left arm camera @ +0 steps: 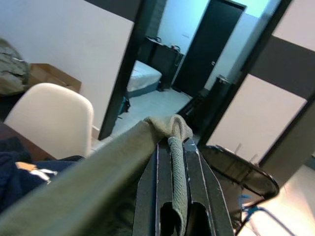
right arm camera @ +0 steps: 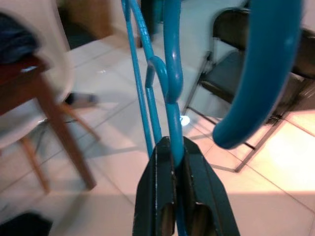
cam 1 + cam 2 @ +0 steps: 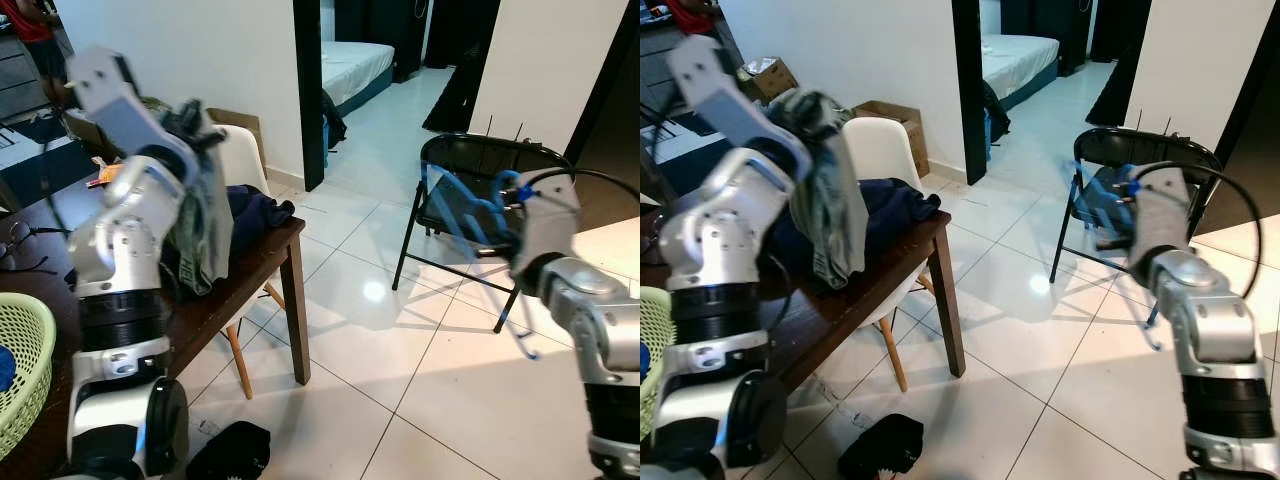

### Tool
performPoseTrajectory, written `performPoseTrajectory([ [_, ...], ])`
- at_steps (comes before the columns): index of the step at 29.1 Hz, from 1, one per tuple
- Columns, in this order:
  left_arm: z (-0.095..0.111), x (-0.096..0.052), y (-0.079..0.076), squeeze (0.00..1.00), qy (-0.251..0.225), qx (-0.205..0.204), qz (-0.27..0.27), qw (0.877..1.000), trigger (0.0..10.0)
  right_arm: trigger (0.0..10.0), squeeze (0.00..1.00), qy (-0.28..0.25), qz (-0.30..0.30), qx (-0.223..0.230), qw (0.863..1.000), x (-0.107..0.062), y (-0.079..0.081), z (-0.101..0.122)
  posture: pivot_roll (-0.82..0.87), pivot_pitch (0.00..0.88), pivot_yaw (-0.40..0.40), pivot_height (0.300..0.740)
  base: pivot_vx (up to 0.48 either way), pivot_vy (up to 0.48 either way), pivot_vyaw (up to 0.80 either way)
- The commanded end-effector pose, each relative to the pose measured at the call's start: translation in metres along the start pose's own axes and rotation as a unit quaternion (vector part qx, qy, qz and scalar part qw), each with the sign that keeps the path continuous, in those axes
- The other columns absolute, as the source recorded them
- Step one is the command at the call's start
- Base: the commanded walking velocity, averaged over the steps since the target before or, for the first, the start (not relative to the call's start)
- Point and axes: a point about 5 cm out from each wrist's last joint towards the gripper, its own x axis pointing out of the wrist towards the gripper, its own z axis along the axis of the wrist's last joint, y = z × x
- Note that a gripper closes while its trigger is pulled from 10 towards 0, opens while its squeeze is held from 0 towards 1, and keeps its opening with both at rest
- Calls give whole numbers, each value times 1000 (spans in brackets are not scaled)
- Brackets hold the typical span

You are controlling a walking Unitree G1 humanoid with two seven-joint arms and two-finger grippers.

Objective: Hang hanger

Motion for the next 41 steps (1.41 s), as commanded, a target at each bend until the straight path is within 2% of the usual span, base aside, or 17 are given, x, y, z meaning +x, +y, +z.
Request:
performPoseTrajectory([
  [1,3,0,0,0,-5,1,-3,1000,10000,10000,0,-53,125,-32,990,-8,32,14,9,0,72,735,0,0,0],
  [2,3,0,0,0,-5,3,-5,1000,10000,10000,0,-79,211,-63,972,-19,51,18,9,0,72,735,0,0,0],
  [3,3,0,0,0,-5,3,-5,1000,10000,10000,0,-79,211,-63,972,-19,51,18,9,0,72,735,0,0,0],
  [5,5,2,4,0,-8,9,1,1000,10000,10000,0,-98,348,-85,929,-46,71,19,12,0,72,735,0,0,0],
  [6,8,3,7,0,-11,14,6,1000,10000,10000,0,-89,391,-86,912,-57,72,16,10,0,70,735,0,0,0],
  [8,10,3,11,0,-16,18,12,1000,10000,10000,0,-70,426,-90,898,-67,69,12,8,0,70,735,0,0,0],
  [14,14,3,11,0,-22,19,13,999,10000,10000,0,-48,409,-103,905,-70,52,8,7,0,68,735,0,0,0],
  [19,15,4,8,0,-22,19,7,1000,10000,10000,0,-45,407,-113,905,-72,48,6,2,0,72,735,0,0,0],
  [22,14,5,4,0,-20,16,-1,1000,10000,10000,0,-59,418,-110,900,-72,56,7,1,0,75,735,0,0,0],
  [24,12,6,-1,0,-18,13,-9,1000,10000,10000,0,-73,437,-106,890,-71,74,7,3,0,76,735,0,0,0],
  [28,11,7,-3,0,-15,12,-13,1000,10000,10000,0,-83,441,-105,887,-66,87,9,8,0,76,735,0,0,0],
  [31,10,7,-5,0,-14,11,-15,1000,10000,10000,0,-86,409,-110,902,-53,92,10,11,1,73,735,0,0,0],
  [32,10,7,-5,0,-14,11,-15,1000,10000,10000,0,-86,409,-110,902,-53,92,10,11,1,73,735,0,0,0],
  [35,11,8,-7,0,-16,10,-19,1000,10000,10000,0,-66,335,-121,932,-36,81,8,13,1,70,735,0,0,0],
  [37,11,8,-7,0,-16,10,-19,1000,10000,10000,0,-66,335,-121,932,-36,81,8,13,1,70,735,0,0,0],
  [39,12,8,-9,0,-16,9,-23,1000,10000,10000,0,-48,292,-127,947,-30,66,7,11,5,73,735,0,0,0],
  [41,12,8,-9,0,-16,9,-23,1000,10000,10000,0,-48,292,-127,947,-30,66,7,11,5,73,735,0,0,0],
])
